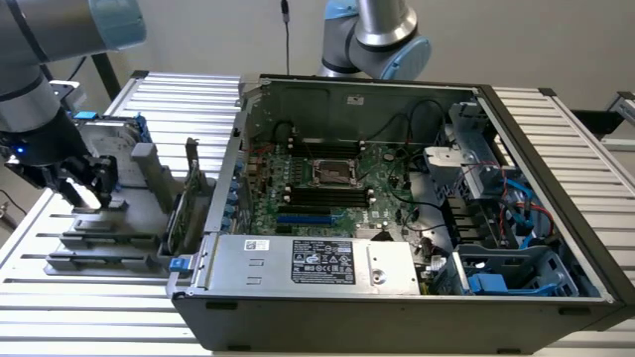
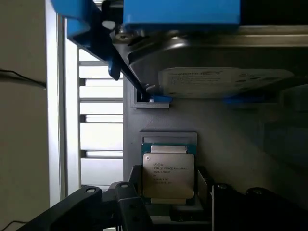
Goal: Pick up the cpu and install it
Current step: 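Pick up the cpu and move it towards the insertion slot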
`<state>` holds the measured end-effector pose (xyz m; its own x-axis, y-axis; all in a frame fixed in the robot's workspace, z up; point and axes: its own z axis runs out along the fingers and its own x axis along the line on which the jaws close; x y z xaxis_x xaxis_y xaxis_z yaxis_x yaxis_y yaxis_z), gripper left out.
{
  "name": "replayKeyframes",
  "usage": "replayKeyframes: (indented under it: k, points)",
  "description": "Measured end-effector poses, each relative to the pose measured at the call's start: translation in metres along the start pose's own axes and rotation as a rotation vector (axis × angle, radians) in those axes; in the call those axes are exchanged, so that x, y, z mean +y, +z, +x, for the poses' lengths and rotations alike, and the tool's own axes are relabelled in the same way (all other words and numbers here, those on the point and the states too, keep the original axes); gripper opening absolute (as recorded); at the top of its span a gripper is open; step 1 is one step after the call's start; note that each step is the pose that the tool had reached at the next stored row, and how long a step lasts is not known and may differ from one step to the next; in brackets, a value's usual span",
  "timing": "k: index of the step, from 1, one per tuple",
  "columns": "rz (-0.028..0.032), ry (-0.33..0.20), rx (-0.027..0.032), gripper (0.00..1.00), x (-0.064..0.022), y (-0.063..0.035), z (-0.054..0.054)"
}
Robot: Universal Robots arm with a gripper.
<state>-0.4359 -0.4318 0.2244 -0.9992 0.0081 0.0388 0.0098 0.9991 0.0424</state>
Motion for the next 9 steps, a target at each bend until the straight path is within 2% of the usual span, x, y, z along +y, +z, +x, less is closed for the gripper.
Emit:
replayKeyframes:
  k: [9]
  points:
    - [0.0002,0.000,0.0066,0.54,0.0018,-0.0409,-0.004]
